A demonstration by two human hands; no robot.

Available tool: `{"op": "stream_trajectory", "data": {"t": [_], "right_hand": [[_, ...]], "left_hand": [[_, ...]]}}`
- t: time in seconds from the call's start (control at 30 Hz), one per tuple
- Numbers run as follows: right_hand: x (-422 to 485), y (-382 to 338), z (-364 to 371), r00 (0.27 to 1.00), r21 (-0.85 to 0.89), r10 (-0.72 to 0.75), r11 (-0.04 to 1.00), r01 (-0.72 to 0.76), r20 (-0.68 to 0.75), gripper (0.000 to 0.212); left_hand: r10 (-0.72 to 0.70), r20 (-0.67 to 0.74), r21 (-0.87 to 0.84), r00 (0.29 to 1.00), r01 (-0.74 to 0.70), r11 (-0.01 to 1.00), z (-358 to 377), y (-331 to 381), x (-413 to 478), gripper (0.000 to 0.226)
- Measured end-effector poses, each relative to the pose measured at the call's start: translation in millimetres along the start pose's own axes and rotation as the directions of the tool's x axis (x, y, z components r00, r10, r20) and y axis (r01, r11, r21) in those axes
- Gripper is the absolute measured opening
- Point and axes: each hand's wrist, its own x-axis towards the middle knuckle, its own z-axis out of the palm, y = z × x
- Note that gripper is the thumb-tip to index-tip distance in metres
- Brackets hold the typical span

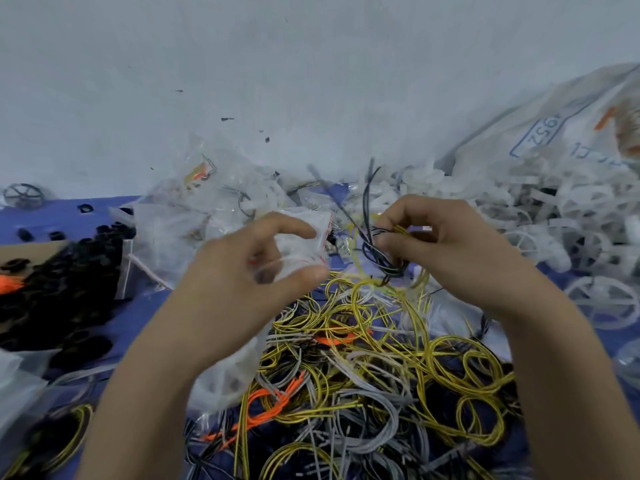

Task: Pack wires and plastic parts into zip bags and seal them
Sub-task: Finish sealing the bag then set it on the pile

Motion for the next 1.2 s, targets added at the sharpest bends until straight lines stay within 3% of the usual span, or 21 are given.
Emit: {"op": "stream_trajectory", "data": {"t": [0.1, 0.2, 0.4, 0.53, 0.67, 0.8, 0.87, 1.0, 1.2], "right_hand": [[0.4, -4.5, 7.9, 1.0, 0.027, -0.017, 0.999, 0.017, 0.011, 0.005], [1.1, -5.2, 14.9, 0.999, 0.054, 0.013, 0.998, -0.015, 0.039, 0.004], [2.7, -3.8, 23.5, 0.998, 0.061, 0.06, 0.996, -0.06, 0.006, 0.003], [2.4, -4.9, 24.1, 0.998, 0.109, 0.058, 0.992, -0.061, 0.033, 0.01], [1.8, -5.0, 24.5, 0.995, 0.103, 0.06, 0.992, -0.068, 0.078, 0.012], [0.7, -4.7, 18.7, 0.991, 0.135, 0.108, 0.984, -0.118, 0.079, 0.018], [1.2, -3.2, 14.9, 0.994, 0.211, 0.107, 0.972, -0.106, 0.009, 0.019], [4.4, -0.3, 7.5, 0.945, 0.322, 0.091, 0.947, 0.016, -0.315, 0.029], [0.8, -11.8, 12.2, 0.936, 0.154, -0.029, 0.984, 0.089, -0.351, 0.029]], "left_hand": [[0.031, 0.006, 0.025, 1.0, -0.031, 0.999, 15.1, 2.6, 4.4, 0.052], [0.063, 0.001, 0.025, 0.998, -0.063, 0.998, 22.2, 0.4, 7.1, 0.051], [0.061, -0.028, -0.21, 0.998, -0.066, 0.976, 26.5, -4.7, 10.8, 0.036], [0.103, 0.014, -0.305, 0.995, -0.094, 0.948, 27.6, -6.9, 11.8, 0.044], [0.139, 0.067, -0.402, 0.988, -0.101, 0.91, 29.0, -6.7, 12.1, 0.021], [0.117, 0.046, -0.41, 0.992, -0.089, 0.908, 29.1, -8.0, 12.4, 0.016], [0.1, 0.019, -0.427, 0.995, -0.083, 0.9, 28.6, -8.3, 12.0, 0.017], [0.054, -0.041, -0.48, 0.998, -0.068, 0.874, 28.0, -7.3, 13.3, 0.012], [0.048, -0.055, -0.45, 0.997, -0.068, 0.891, 29.2, -4.8, 12.3, 0.011]]}}
